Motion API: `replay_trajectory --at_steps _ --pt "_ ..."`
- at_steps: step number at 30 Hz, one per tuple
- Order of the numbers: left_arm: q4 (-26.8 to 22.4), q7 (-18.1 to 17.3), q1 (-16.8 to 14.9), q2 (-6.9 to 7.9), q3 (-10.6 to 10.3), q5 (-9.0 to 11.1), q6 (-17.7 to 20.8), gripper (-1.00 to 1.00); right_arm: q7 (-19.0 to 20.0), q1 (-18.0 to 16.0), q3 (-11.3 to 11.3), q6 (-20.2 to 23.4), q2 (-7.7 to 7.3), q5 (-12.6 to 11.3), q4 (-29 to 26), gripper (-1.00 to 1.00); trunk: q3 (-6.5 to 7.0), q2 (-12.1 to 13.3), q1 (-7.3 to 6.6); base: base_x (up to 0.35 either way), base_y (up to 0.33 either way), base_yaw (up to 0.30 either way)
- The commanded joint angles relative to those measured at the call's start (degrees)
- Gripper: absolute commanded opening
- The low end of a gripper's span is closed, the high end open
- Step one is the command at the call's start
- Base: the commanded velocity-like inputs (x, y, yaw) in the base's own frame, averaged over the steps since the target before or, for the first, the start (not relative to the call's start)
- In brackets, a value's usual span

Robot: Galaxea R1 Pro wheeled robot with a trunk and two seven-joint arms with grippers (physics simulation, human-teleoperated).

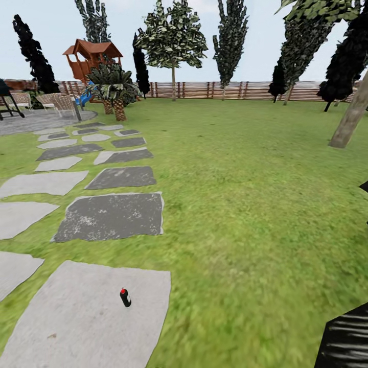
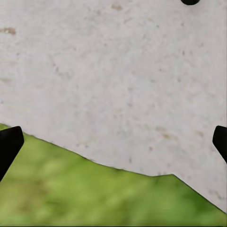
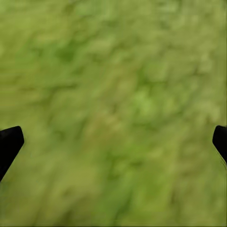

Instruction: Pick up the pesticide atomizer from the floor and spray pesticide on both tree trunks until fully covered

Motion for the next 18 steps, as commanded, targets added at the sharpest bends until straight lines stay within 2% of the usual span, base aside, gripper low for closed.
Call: replay_trajectory --at_steps 1,6,11,12,14,15,16,17,18 --pt "-0.02 -0.02 0.01 -0.11 -0.12 -0.04 0.00 1.00 0.00 0.00 0.01 -0.02 0.00 0.00 -0.27 1.00 0.00 0.00 0.00 0.000 0.000 0.276" --pt "-0.11 -0.13 0.00 -0.43 -0.23 -0.23 0.05 1.00 -0.05 0.00 -0.03 -0.06 0.00 -0.03 -0.74 1.00 0.00 0.00 0.00 0.000 0.000 0.232" --pt "-1.06 -0.67 -0.62 -0.65 -0.51 -0.46 0.55 1.00 -0.07 -0.05 -0.05 0.01 -0.02 -0.02 -1.49 1.00 0.00 0.00 0.00 0.000 0.000 0.046" --pt "-5.53 -0.61 -5.55 -0.68 -0.81 -0.58 3.46 1.00 -0.02 -5.01 -0.05 1.15 -0.11 0.09 -8.67 1.00 0.00 0.00 0.00 0.000 0.000 0.003" --pt "-7.30 -0.50 -9.09 -0.68 -0.85 -0.57 7.97 1.00 -0.01 -10.48 -0.05 5.12 -0.11 0.18 -10.68 1.00 0.00 0.00 0.00 0.000 0.000 0.001" --pt "-9.46 -0.48 -12.94 -0.68 -0.89 -0.57 12.02 1.00 0.00 -18.32 -0.05 14.19 -0.09 0.12 -11.53 1.00 0.00 0.00 0.00 0.000 0.000 0.000" --pt "-10.02 -0.52 -14.05 -0.68 -0.89 -0.57 12.79 1.00 0.00 -21.24 -0.05 17.38 -0.09 0.08 -11.66 1.00 0.00 0.00 0.00 0.000 0.000 0.000" --pt "-10.60 -0.25 -15.73 -0.82 -0.85 -0.59 13.59 1.00 0.00 -26.73 -0.05 22.23 -0.05 -0.05 -11.74 1.00 0.00 0.00 0.00 0.000 0.000 0.000" --pt "-10.86 -0.10 -16.40 -0.97 -0.90 -0.72 13.70 1.00 0.12 -30.27 -0.05 24.46 0.02 -0.12 -11.64 1.00 0.00 0.00 0.00 0.000 0.000 0.000"
